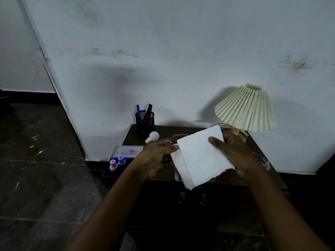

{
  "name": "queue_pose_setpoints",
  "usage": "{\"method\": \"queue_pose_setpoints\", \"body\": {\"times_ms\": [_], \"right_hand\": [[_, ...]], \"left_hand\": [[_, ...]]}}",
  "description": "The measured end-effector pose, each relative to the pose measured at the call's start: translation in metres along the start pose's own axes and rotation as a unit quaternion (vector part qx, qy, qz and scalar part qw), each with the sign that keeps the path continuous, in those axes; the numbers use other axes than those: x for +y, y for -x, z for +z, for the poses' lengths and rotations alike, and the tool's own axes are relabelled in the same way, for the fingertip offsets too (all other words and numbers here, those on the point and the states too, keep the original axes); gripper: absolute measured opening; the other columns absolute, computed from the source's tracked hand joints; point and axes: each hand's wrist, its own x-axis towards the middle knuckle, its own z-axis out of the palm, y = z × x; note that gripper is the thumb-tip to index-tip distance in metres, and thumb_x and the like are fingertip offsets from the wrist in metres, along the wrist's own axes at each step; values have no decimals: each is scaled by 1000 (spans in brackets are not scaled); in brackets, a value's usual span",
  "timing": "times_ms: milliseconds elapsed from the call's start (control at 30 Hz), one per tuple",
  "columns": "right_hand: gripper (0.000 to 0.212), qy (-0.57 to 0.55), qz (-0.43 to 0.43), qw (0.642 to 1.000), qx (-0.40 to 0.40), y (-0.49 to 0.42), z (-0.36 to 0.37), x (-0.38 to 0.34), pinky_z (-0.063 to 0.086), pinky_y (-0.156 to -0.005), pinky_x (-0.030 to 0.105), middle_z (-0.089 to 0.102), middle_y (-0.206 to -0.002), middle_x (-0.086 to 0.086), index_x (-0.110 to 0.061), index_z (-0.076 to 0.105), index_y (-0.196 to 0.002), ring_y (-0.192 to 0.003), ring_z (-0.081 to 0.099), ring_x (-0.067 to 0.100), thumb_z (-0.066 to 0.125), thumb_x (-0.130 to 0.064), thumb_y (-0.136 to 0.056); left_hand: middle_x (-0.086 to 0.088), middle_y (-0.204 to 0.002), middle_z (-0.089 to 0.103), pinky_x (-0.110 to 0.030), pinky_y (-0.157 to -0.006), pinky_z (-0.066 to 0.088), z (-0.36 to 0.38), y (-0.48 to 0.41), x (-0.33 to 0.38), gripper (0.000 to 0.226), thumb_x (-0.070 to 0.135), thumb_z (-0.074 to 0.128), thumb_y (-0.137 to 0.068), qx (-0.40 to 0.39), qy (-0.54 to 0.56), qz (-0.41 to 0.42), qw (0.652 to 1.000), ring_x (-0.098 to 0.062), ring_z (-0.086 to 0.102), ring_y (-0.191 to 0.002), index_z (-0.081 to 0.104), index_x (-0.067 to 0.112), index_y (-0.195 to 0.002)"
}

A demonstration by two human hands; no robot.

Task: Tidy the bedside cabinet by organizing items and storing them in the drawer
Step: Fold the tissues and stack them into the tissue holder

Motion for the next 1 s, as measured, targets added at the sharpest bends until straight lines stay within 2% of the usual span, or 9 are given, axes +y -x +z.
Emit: {"method": "queue_pose_setpoints", "body": {"times_ms": [167, 300, 467, 567, 633, 733, 800, 900, 1000], "right_hand": [[11, -15, -33, 999, 12, -1, 14, -1, 59, -60, 25, 81, -98, 5, -16, 77, -106, -81, 79, 20, 72, -20, -97], [10, 9, -51, 998, 30, -5, 25, 10, 59, -62, 26, 81, -96, 4, -13, 75, -106, -79, 77, 16, 70, -14, -98], [9, 29, -50, 998, 29, -10, 26, 18, 59, -65, 27, 81, -98, 2, -15, 75, -105, -83, 77, 18, 69, -14, -98], [8, 39, -49, 997, 38, -10, 27, 19, 58, -66, 28, 81, -97, 0, -17, 76, -104, -84, 78, 18, 70, -16, -98], [8, 43, -47, 997, 47, -10, 27, 18, 59, -69, 35, 81, -96, 2, -16, 76, -103, -86, 77, 25, 70, -19, -98], [10, 29, -44, 997, 50, -8, 29, 16, 61, -81, 53, 80, -98, 10, -13, 75, -104, -95, 75, 39, 69, -19, -99], [12, 20, -39, 998, 52, -6, 31, 13, 60, -86, 56, 80, -100, 10, -12, 75, -107, -97, 74, 40, 69, -20, -99], [15, 32, -54, 996, 70, -5, 30, 8, 61, -81, 49, 80, -97, 5, -15, 74, -107, -94, 76, 34, 71, -27, -98], [27, 91, -88, 980, 156, -8, 27, 4, 56, -76, 35, 71, -97, -3, -27, 67, -109, -92, 69, 15, 76, -45, -91]], "left_hand": [[-16, -105, 79, -41, -78, 65, 6, -1, 4, 19, 13, 81, -76, -20, 130, 94, 987, -27, 78, -90, 73, 10, -93], [-18, -113, 77, -46, -85, 63, 11, -3, -1, 13, 12, 70, -95, 9, 150, 93, 984, -29, 77, -95, 72, 8, -108], [-15, -111, 78, -38, -75, 64, 17, 1, -1, 41, 42, 66, -99, 19, 132, 89, 987, -30, 77, -102, 73, 5, -116], [-15, -109, 79, -36, -74, 64, 18, 3, -2, 31, 24, 77, -92, 26, 106, 103, 989, -30, 78, -100, 72, 3, -115], [-14, -107, 79, -34, -74, 64, 18, 2, -2, 27, 11, 76, -91, 31, 83, 108, 990, -29, 78, -99, 71, 2, -116], [-13, -106, 80, -36, -77, 65, 20, 2, -3, 18, 6, 71, -94, 30, 73, 115, 990, -29, 78, -100, 72, 4, -113], [-13, -106, 80, -37, -81, 65, 21, 1, -2, 16, 6, 69, -96, 29, 70, 124, 989, -29, 77, -101, 72, 4, -112], [-11, -104, 80, -36, -78, 65, 21, 0, -1, 14, 7, 67, -98, 28, 65, 140, 988, -27, 78, -98, 73, 5, -110], [-10, -104, 80, -33, -72, 64, 20, 0, 3, 13, 9, 67, -98, 20, 67, 148, 986, -24, 78, -95, 73, 7, -109]]}}
